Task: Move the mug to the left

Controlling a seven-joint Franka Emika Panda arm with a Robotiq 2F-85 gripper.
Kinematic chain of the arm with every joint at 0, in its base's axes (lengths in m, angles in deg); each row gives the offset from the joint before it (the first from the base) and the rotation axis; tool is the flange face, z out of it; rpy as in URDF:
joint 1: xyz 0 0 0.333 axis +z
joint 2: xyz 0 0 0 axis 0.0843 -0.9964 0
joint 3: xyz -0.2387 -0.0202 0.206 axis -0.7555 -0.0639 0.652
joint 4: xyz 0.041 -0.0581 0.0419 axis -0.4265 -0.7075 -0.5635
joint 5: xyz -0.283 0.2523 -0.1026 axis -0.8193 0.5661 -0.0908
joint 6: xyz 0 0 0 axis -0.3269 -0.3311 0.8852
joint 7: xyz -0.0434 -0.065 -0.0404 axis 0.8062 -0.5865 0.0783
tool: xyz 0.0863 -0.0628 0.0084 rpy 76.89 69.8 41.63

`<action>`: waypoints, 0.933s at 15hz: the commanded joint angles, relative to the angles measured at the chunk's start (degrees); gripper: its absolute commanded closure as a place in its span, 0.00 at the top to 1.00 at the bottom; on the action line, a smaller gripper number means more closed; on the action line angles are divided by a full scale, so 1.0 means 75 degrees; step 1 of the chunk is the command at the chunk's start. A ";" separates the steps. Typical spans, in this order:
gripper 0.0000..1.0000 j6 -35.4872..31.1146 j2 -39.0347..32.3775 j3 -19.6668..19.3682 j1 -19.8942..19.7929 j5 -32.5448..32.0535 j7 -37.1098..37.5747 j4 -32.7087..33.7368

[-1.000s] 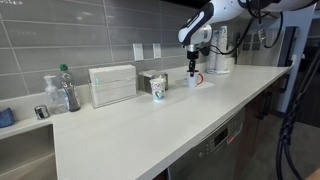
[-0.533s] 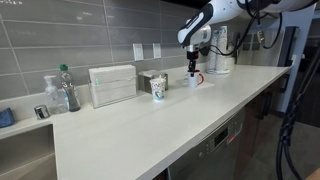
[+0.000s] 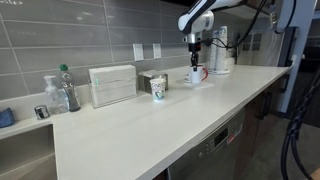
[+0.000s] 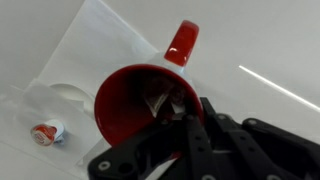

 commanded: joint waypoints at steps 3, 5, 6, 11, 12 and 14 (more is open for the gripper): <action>0.02 -0.0118 0.2232 0.0282 0.0176 -0.0085 -0.0468 -0.2450; 0.02 -0.0196 0.2906 0.0368 0.0323 -0.0109 -0.0669 -0.3177; 0.02 -0.0196 0.3207 0.0421 0.0398 -0.0086 -0.0824 -0.3505; 0.02 -0.0193 0.4629 0.0575 0.0908 -0.0070 -0.1380 -0.4849; 0.02 -0.0285 0.4881 0.0601 0.1013 -0.0001 -0.1559 -0.5074; 0.02 -0.0377 0.5362 0.0624 0.1225 0.0258 -0.1989 -0.5449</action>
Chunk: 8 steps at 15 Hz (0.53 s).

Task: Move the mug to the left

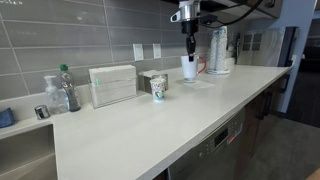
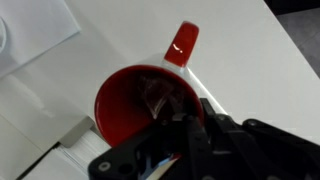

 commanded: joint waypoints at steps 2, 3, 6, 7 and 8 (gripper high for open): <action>0.10 -0.0020 0.0498 -0.0090 0.0342 0.0181 -0.0414 -0.0391; 0.10 -0.0021 0.0721 -0.0086 0.0428 0.0293 -0.0600 -0.0559; 0.10 -0.0023 0.1035 -0.0100 0.0500 0.0348 -0.0772 -0.0822; 0.10 -0.0023 0.1036 -0.0109 0.0496 0.0349 -0.0803 -0.0836; 0.10 -0.0024 0.1029 -0.0114 0.0493 0.0349 -0.0813 -0.0844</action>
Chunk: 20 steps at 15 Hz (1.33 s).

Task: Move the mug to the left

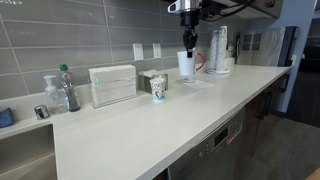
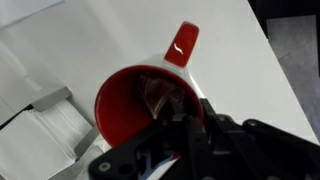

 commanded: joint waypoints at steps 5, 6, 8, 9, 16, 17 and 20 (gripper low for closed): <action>0.02 -0.0006 0.0194 0.0171 0.0592 0.0183 -0.0250 -0.0013; 0.02 0.0044 0.0234 0.0273 0.0753 0.0227 -0.0275 -0.0020; 0.02 -0.0043 0.0236 0.0452 0.1025 0.0342 -0.0242 0.0004; 0.02 -0.0226 0.0190 0.0554 0.1153 0.0368 -0.0170 0.0025; 0.02 -0.1431 -0.0780 0.0966 0.1534 0.0217 0.0342 0.0486; 0.02 -0.1511 -0.0967 0.1018 0.1535 0.0071 0.0485 0.0569; 0.02 -0.1632 -0.1556 0.1108 0.1517 -0.0433 0.1155 0.0858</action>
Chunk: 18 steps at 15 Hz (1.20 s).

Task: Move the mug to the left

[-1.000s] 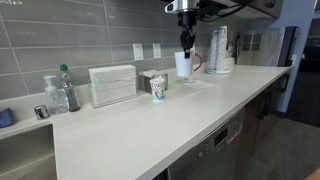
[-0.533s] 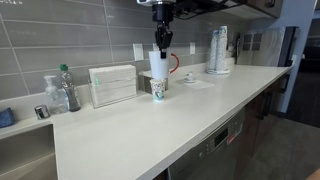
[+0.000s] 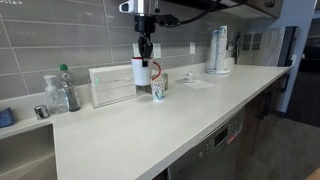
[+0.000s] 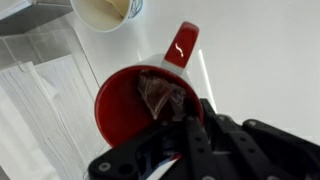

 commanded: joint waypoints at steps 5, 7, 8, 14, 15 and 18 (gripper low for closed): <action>0.10 -0.0019 -0.0906 0.0096 -0.0048 -0.0544 0.0952 0.0523; 0.10 -0.0020 -0.0968 0.0100 -0.0051 -0.0544 0.0952 0.0518; 0.10 -0.0020 -0.0958 0.0103 -0.0050 -0.0544 0.0952 0.0519; 0.02 -0.0135 -0.1105 0.0103 -0.0056 -0.0450 0.1013 0.0657; 0.02 -0.0147 -0.1325 0.0081 -0.0040 -0.0531 0.1240 0.0818; 0.02 -0.0306 -0.1822 0.0062 -0.0029 -0.0603 0.1745 0.1156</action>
